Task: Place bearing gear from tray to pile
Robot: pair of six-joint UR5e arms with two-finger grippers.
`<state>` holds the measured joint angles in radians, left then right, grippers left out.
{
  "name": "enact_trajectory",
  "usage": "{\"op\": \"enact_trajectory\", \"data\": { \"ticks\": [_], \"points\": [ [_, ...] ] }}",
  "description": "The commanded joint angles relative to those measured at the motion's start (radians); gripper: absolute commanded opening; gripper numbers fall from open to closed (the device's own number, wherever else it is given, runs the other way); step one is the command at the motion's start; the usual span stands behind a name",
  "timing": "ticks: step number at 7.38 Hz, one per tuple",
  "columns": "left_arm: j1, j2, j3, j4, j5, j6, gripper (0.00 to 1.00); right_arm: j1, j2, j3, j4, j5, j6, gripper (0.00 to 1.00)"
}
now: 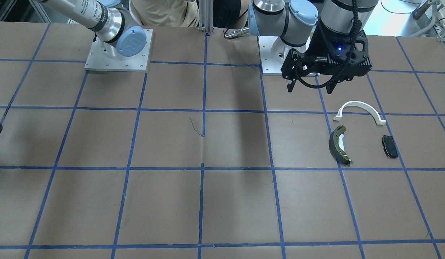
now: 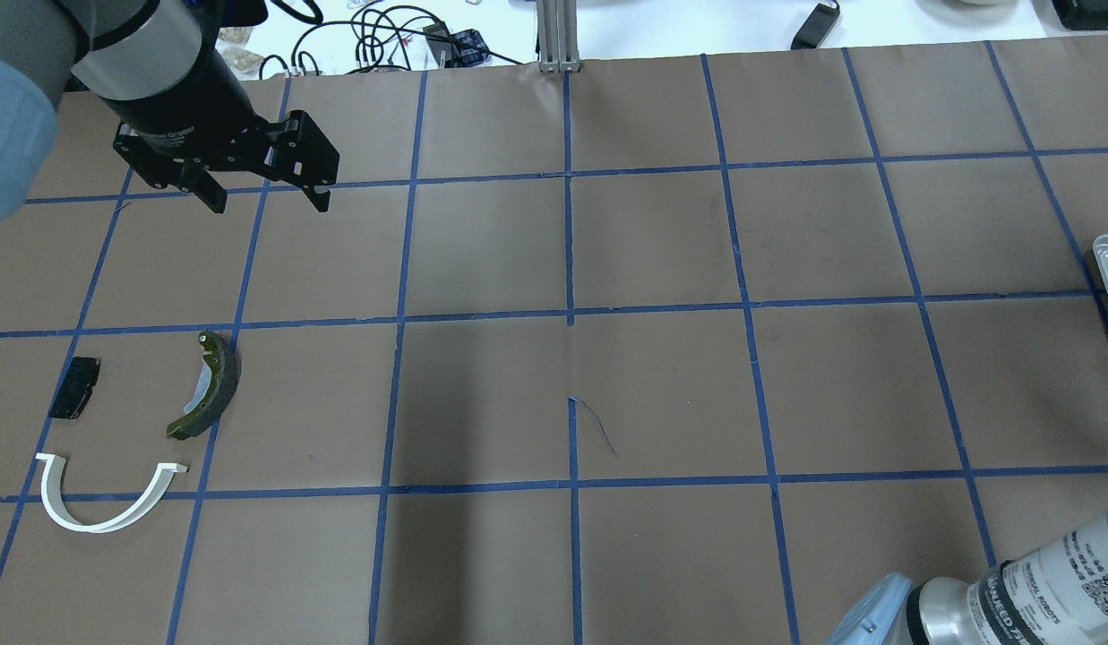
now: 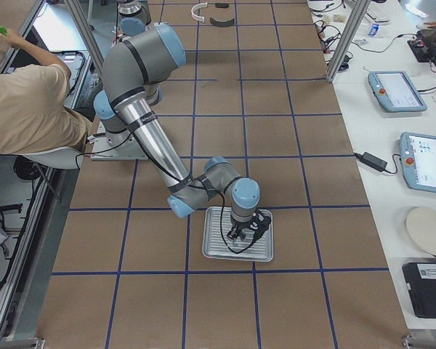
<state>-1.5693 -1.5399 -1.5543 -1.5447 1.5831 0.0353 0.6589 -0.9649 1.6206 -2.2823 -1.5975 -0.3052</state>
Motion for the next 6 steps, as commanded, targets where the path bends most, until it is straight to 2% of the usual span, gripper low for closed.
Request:
{"op": "enact_trajectory", "data": {
  "ticks": [1, 6],
  "points": [
    [0.0, 0.0, 0.0, 0.0, 0.001, 0.0, 1.0, 0.001, -0.001, -0.001, 0.001, 0.001, 0.0, 0.55],
    [0.0, 0.0, 0.0, 0.0, 0.001, 0.0, 1.0, -0.001, -0.003, -0.001, 0.001, 0.004, -0.017, 0.31]
  ]
}}
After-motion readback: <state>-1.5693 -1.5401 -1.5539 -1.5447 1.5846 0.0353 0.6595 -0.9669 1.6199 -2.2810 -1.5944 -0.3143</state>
